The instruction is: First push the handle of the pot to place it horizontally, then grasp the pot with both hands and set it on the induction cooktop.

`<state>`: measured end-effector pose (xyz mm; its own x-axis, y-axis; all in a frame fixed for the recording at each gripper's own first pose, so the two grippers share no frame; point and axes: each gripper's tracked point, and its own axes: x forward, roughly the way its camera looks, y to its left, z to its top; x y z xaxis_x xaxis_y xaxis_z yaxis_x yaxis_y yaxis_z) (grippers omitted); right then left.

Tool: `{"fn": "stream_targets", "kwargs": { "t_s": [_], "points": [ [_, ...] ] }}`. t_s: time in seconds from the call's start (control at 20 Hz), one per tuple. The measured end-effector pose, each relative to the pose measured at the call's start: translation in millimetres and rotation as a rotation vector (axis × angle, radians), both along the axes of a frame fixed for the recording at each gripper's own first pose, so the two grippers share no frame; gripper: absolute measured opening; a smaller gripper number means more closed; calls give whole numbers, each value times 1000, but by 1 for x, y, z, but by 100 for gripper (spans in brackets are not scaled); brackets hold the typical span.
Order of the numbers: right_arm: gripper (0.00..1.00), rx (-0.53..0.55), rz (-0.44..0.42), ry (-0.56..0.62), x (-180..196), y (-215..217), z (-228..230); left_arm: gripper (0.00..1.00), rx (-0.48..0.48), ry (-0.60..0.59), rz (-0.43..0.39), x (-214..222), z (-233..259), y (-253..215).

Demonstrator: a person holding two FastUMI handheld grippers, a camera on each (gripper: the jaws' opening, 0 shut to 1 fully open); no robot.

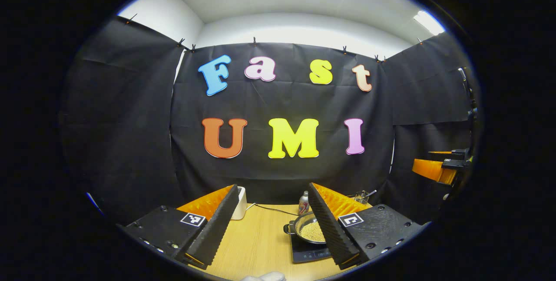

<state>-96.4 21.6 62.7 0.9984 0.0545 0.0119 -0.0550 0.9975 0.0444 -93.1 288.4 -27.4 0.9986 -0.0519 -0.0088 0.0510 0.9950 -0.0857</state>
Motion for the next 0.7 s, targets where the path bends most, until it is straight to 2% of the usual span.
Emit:
{"fn": "stream_targets", "kwargs": {
  "t_s": [0.2,0.55,0.6,0.65,0.7],
  "points": [
    [100,-7,4,4,-40,-33,-13,95,-61,33,-34,-42,-3,-51],
    [100,-10,-30,-31,-87,-83,-26,95,-10,36,18,-99,0,-73],
    [100,-4,-29,-29,-89,-86,-29,84,-5,32,24,-105,2,-75],
    [100,1,-28,-30,-92,-88,-31,95,1,33,32,-108,1,-73],
    [100,6,-28,-26,-94,-90,-34,95,5,34,43,-113,0,-72]
  ]
}}
